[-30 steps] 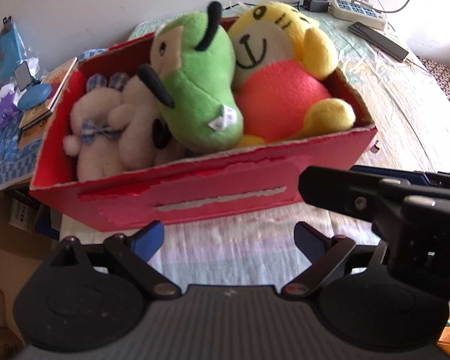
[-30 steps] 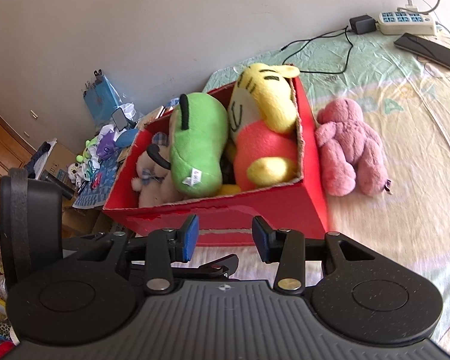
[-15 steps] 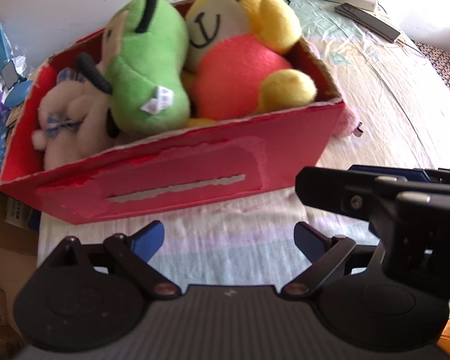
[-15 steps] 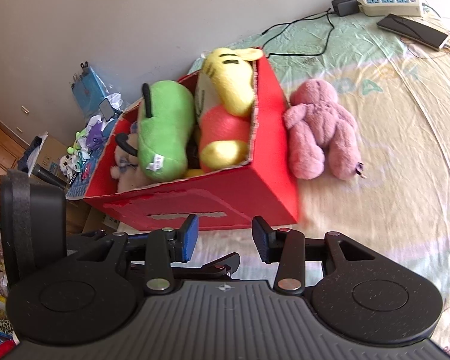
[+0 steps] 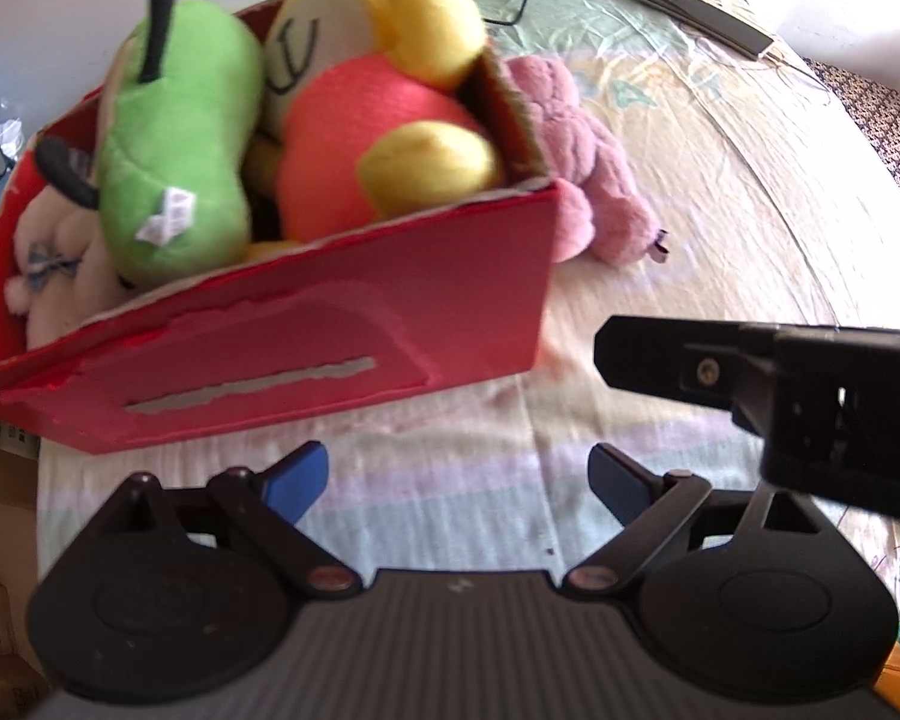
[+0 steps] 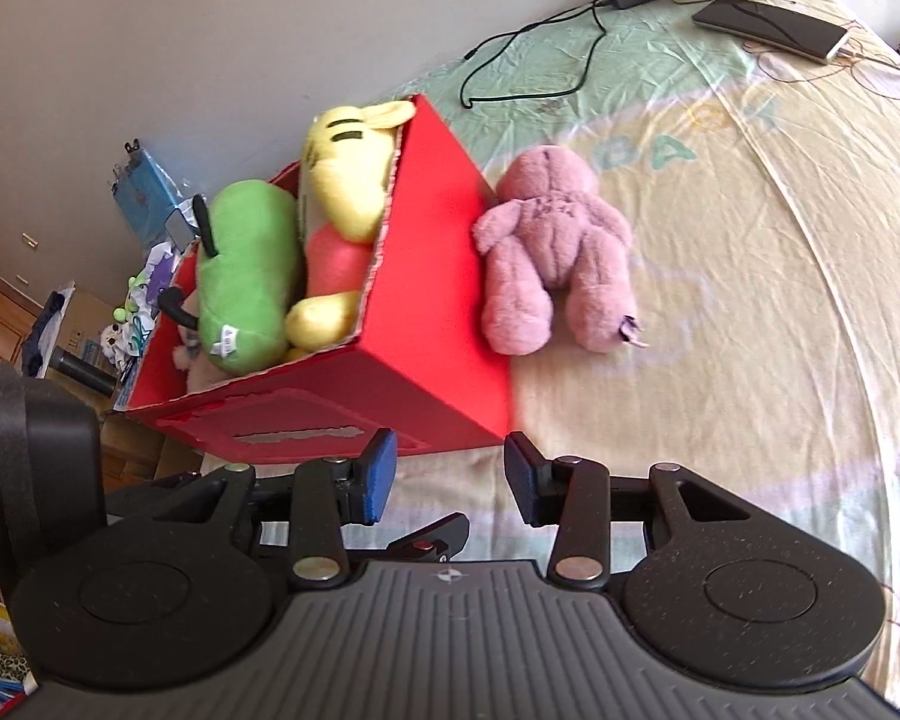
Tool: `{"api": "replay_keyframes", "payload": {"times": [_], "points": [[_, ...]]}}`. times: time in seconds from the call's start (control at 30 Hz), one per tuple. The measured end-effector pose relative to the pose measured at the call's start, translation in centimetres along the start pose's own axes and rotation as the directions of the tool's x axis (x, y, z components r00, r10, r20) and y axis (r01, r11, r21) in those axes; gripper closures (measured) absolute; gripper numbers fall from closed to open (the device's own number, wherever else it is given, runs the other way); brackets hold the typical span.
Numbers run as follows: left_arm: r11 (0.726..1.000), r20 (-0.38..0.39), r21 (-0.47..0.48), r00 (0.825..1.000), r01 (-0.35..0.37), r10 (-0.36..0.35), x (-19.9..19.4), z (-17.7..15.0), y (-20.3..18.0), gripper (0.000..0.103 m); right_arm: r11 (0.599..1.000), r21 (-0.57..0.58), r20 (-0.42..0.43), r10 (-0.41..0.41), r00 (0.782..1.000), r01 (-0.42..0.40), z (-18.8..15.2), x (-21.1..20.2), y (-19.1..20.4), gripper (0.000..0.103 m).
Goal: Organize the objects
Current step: 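Move the open right gripper down to the pink teddy bear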
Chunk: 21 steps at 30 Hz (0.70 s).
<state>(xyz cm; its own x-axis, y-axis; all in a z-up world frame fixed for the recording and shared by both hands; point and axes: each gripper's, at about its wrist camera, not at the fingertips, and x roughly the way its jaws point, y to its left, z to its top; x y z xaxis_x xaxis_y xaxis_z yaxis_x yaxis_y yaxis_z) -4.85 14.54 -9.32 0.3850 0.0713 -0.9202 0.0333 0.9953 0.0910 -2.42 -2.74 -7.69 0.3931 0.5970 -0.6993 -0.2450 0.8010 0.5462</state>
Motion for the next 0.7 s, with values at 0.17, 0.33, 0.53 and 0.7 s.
{"api": "replay_keyframes", "payload": {"times": [0.17,0.33,0.53,0.7], "points": [[1.0,-0.005,0.011,1.0,0.009,-0.009,0.6,0.2,-1.8,0.01,1.0,0.015,-0.011,-0.007,1.0,0.007,0.3,0.0,-1.8,0.059],[1.0,-0.022,0.02,1.0,0.005,-0.005,1.4,0.5,-3.5,0.01,1.0,0.021,-0.028,-0.006,1.0,0.006,0.7,0.1,-3.4,0.059],[1.0,-0.041,0.015,0.999,-0.01,0.011,2.3,0.7,-5.1,0.01,1.0,0.029,-0.052,-0.01,0.999,0.011,1.0,0.4,-5.4,0.059],[1.0,-0.063,0.011,0.998,-0.027,0.028,3.0,0.8,-6.0,0.01,0.998,0.059,-0.066,-0.019,0.998,0.023,1.3,0.6,-7.3,0.056]]}}
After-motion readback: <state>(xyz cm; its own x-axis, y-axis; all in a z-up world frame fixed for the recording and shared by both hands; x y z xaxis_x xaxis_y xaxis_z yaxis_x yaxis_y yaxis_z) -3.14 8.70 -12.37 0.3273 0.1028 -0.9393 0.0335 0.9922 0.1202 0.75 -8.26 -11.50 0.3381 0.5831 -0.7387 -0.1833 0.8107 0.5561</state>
